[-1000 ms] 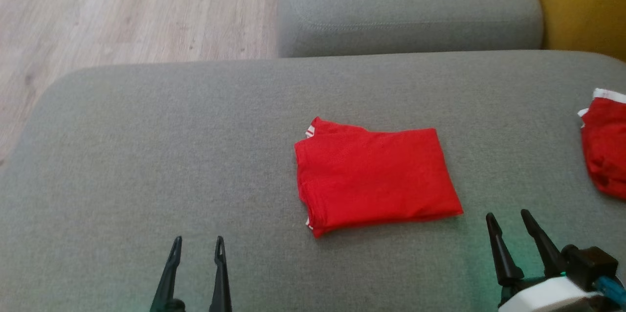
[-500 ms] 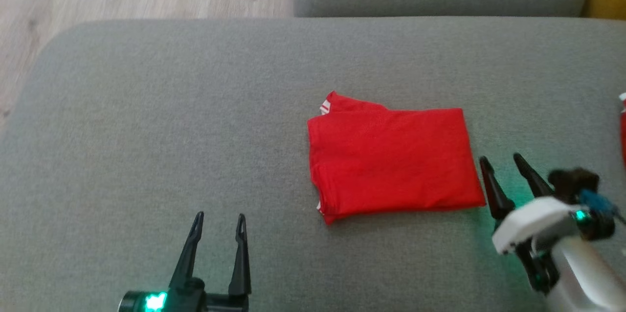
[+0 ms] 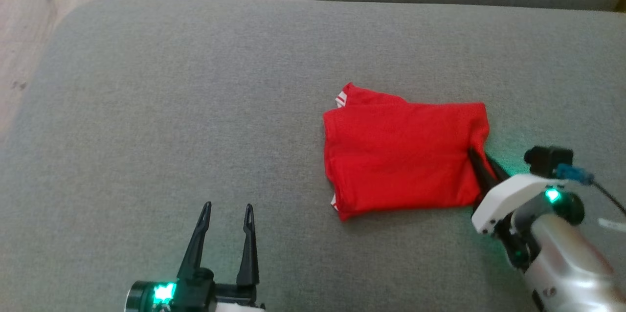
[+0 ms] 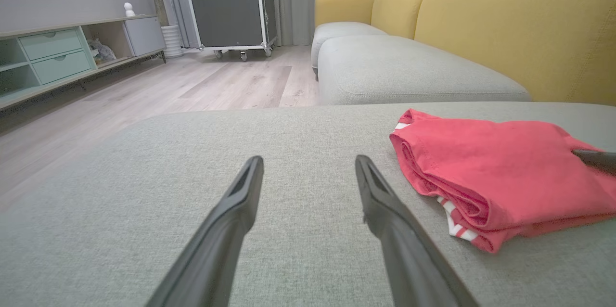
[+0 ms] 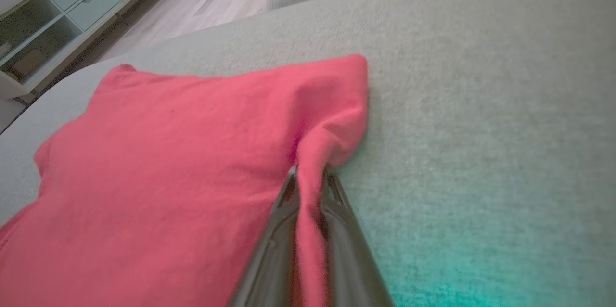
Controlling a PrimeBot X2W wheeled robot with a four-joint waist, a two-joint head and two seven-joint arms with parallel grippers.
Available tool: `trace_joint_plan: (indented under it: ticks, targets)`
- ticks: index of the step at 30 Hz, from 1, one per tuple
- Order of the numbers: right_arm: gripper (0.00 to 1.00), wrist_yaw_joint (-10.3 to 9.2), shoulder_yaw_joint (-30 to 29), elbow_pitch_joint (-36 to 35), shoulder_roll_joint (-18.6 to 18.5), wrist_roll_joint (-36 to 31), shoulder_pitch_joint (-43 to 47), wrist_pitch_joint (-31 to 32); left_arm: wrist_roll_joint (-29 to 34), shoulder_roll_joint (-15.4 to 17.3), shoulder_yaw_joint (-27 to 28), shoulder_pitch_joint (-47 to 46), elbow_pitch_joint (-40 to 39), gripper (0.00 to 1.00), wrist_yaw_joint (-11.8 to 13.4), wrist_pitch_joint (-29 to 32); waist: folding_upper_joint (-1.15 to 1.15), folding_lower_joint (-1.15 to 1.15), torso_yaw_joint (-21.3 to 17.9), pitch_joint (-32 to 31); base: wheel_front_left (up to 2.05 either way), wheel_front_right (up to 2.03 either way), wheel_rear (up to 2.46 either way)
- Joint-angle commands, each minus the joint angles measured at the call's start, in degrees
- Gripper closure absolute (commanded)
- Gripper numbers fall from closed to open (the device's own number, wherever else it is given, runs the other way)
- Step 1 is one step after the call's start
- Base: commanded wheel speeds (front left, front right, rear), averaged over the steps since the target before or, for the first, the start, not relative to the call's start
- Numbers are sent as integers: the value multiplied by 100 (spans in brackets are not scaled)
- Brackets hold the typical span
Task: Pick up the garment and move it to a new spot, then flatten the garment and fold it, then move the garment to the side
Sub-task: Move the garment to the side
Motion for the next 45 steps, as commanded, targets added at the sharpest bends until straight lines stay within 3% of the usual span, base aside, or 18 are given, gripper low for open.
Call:
trace_joint_plan:
  ticks: [1,9,13,14,15,20,31,38,40,41,43,45]
  targets:
    - [100,-4,165,-87,-157,38,-288,-193,-61,-43,117,-207,-198,0,70,-55,0,0,-55,40,0,0,0]
    - [100,-4,348,-289,-891,-41,-702,-494,-97,-43,94,-333,-305,0,163,-55,0,0,-470,248,0,0,0]
    - [100,-4,316,-519,-1494,-117,-819,-454,-81,-43,58,-494,-317,0,167,-55,0,0,-668,404,0,0,0]
    - [100,-4,241,-638,-1815,-139,-847,-400,-57,-43,21,-581,-296,0,155,-55,0,0,-729,459,0,0,0]
    - [100,-4,241,-638,-1815,-139,-847,-400,-57,-43,21,-581,-296,0,155,-55,0,0,-729,459,0,0,0]
    - [100,-4,-55,-945,-2601,-179,-792,-188,-55,-43,-38,-742,-272,0,160,-55,0,0,-792,561,0,0,0]
    - [100,-4,-1374,-1651,-3864,-379,20,429,-330,-43,-66,-882,-385,0,213,-55,0,0,-776,812,0,0,0]
    - [100,-4,-2243,-1729,-4005,-557,566,588,-477,-43,-72,-996,-591,0,144,-55,0,0,-742,975,0,0,0]
    - [90,-4,-2431,-1786,-3945,-714,617,598,-529,-43,-93,-1023,-627,0,51,-55,0,0,-739,1018,0,0,0]
    - [79,-4,-2521,-1820,-3897,-800,628,598,-536,-43,-104,-1037,-636,0,6,-55,0,0,-737,1035,0,0,0]
    - [0,-4,-2737,-1863,-3776,-1010,622,592,-541,-43,-120,-1060,-641,0,-72,-55,0,0,-731,1059,0,0,0]
    - [0,-4,-2956,-1909,-3643,-1316,605,555,-541,-43,-119,-1080,-630,0,-120,-55,0,0,-718,1063,0,0,0]
